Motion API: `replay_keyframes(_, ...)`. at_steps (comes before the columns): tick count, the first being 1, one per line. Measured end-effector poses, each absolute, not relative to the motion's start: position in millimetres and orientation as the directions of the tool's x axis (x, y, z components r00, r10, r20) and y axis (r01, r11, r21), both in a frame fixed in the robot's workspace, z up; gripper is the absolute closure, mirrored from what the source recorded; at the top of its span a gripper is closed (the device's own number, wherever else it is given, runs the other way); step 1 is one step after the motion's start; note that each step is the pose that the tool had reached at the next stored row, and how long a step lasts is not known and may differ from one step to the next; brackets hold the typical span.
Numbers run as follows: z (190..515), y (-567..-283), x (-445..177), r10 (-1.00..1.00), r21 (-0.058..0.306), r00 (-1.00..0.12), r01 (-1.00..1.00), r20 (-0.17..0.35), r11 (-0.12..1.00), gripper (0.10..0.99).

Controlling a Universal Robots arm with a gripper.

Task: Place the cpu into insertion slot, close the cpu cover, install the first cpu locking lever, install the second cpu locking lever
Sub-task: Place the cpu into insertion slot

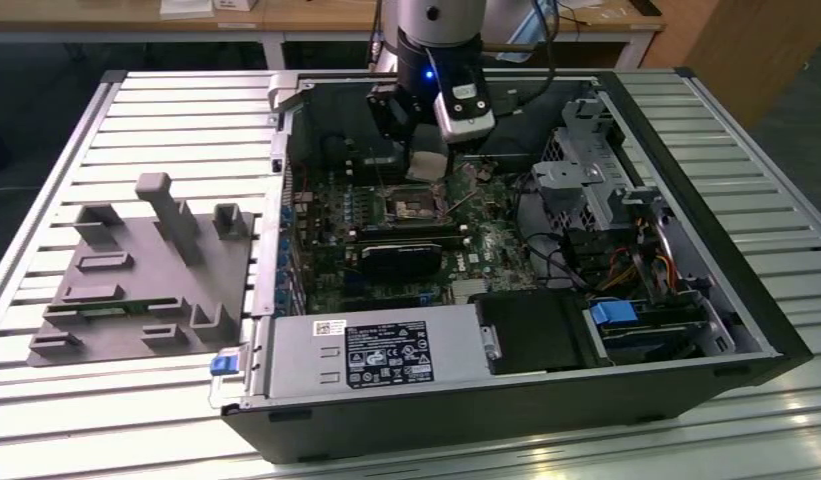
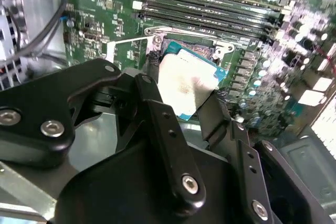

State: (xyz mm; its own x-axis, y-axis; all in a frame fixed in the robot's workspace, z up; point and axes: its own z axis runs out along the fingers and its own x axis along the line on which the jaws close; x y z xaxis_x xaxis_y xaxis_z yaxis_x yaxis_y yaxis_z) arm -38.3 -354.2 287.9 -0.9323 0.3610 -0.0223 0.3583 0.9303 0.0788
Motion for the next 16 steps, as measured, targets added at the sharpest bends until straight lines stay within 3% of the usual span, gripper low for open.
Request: replay_keyframes(16,286.6,-354.2,-38.3,0.613,0.079,-0.790,0.610,-0.022,0.789,0.549)
